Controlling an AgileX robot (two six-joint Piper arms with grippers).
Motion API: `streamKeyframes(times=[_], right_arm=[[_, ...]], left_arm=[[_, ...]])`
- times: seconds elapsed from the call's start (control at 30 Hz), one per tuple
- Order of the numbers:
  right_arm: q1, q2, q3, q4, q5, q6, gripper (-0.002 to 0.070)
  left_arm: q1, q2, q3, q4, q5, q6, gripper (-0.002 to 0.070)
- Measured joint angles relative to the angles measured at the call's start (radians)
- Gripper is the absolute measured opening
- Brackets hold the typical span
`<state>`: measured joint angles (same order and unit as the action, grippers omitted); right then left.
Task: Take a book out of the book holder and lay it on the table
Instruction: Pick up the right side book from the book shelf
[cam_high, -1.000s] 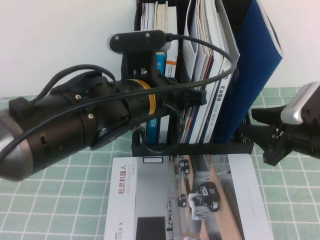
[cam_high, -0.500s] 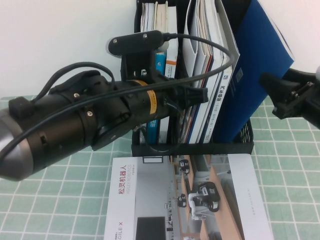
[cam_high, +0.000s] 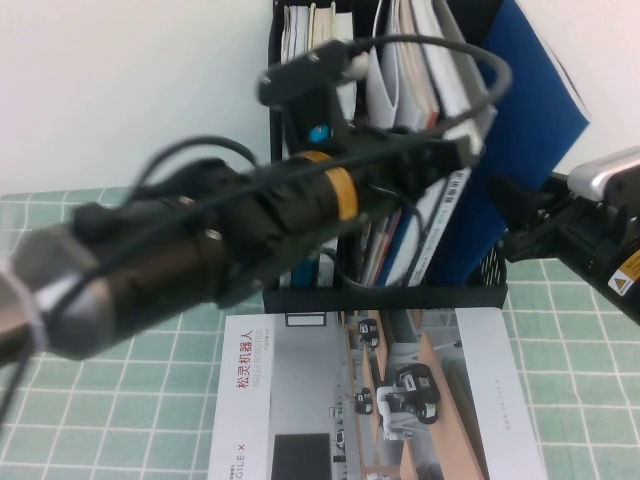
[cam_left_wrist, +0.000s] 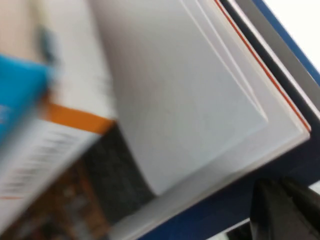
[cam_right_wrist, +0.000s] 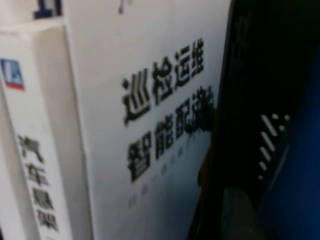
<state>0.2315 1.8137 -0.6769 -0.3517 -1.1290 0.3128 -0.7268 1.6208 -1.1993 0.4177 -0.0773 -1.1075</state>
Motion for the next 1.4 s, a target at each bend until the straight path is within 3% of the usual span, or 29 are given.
streamKeyframes(times=[0.2, 0.53, 0.73, 1.4], right_arm=[[0.0, 0.008, 0.0, 0.018, -0.006, -0.019, 0.0295], [0.0, 0.008, 0.0, 0.016, -0.006, -0.023, 0.0319], [0.0, 0.008, 0.0, 0.016, -0.006, -0.026, 0.0323], [0.0, 0.01, 0.0, 0.017, -0.007, -0.068, 0.0306]], left_arm=[[-0.057, 0.085, 0.0, 0.007, -0.143, -0.047, -0.0003], [-0.143, 0.112, -0.004, 0.079, -0.121, -0.139, -0.0003], [-0.131, 0.175, -0.078, -0.026, -0.074, -0.154, -0.0003], [-0.024, 0.221, -0.201, -0.053, 0.104, -0.18, -0.0003]])
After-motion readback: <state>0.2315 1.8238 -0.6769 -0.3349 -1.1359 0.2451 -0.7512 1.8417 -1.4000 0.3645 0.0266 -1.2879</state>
